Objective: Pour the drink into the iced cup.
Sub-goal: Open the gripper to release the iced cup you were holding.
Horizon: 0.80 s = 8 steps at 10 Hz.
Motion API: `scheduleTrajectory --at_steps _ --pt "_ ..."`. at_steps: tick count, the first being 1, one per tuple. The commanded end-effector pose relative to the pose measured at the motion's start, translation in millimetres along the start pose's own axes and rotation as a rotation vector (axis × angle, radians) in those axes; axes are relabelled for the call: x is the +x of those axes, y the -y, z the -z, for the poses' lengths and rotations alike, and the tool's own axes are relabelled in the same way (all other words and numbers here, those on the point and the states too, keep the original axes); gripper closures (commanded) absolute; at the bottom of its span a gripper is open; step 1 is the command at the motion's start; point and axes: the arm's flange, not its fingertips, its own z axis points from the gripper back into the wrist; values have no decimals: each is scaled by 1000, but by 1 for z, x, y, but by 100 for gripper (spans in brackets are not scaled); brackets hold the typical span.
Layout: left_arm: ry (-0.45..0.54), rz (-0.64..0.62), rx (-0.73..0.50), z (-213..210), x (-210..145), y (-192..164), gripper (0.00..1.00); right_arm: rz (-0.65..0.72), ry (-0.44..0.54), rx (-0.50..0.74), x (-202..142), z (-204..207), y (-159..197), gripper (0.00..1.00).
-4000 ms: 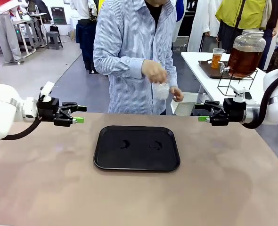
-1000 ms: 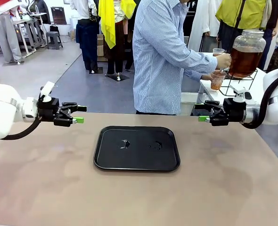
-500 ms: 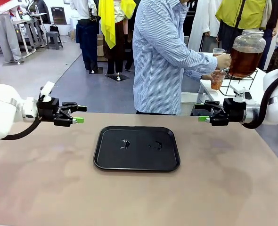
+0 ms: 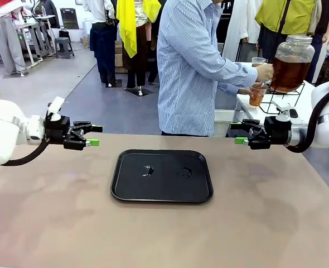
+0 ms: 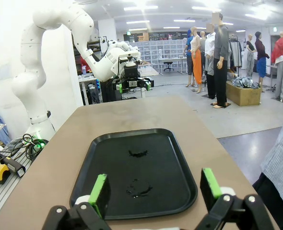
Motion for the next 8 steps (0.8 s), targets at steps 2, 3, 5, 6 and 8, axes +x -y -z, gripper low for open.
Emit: scheduleTrajectory --at_steps 2,3,5,6,8 --pt "2 2 0 0 4 1 0 -3 -1 2 3 1 2 0" --pt "2 2 0 0 4 1 0 -3 -1 2 3 1 2 0" --pt "2 2 0 0 4 1 0 -3 -1 2 3 1 2 0" --pt "2 2 0 0 4 1 0 -3 -1 2 3 1 2 0" --pt "2 2 0 0 4 1 0 -3 -1 2 3 1 2 0"
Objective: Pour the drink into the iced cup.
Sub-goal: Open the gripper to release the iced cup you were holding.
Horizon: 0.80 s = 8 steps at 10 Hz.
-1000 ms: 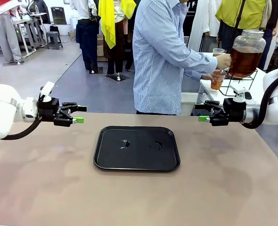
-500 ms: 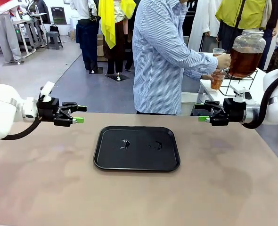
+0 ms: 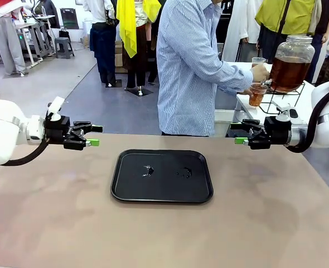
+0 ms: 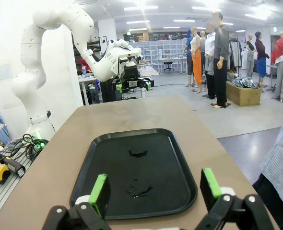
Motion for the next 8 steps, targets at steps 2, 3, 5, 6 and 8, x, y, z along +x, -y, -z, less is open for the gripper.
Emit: scheduleTrajectory --at_steps 2,3,5,6,8 --pt "2 2 0 0 4 1 0 -3 -1 2 3 1 2 0" --pt "2 2 0 0 4 1 0 -3 -1 2 3 1 2 0" --pt "2 2 0 0 4 1 0 -3 -1 2 3 1 2 0" --pt "2 2 0 0 4 1 0 -3 -1 2 3 1 2 0" --pt "2 2 0 0 4 1 0 -3 -1 2 3 1 2 0"
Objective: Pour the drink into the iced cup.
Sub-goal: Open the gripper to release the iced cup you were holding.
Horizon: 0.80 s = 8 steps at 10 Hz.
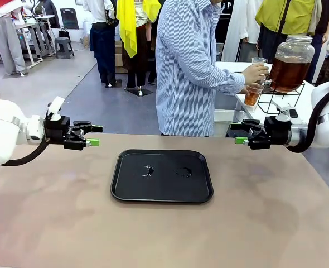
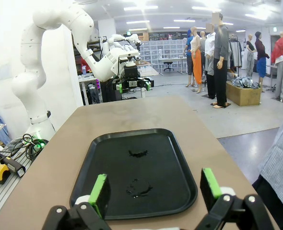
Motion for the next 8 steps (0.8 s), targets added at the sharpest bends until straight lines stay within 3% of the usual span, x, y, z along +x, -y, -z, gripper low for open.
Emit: scheduleTrajectory --at_steps 1,8 --pt "2 2 0 0 4 1 0 -3 -1 2 3 1 2 0" --pt "2 2 0 0 4 1 0 -3 -1 2 3 1 2 0"
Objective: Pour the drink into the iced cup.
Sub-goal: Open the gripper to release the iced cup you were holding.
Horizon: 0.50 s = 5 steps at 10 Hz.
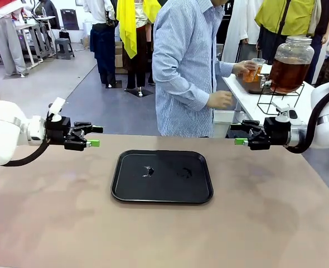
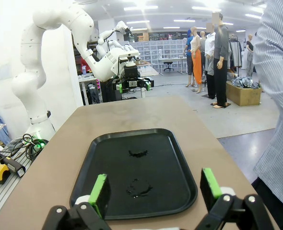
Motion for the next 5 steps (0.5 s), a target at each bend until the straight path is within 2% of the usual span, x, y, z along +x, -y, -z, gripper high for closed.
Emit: scheduleTrajectory --at_steps 1,5 --pt "2 2 0 0 4 1 0 -3 -1 2 3 1 2 0" --pt "2 2 0 0 4 1 0 -3 -1 2 3 1 2 0"
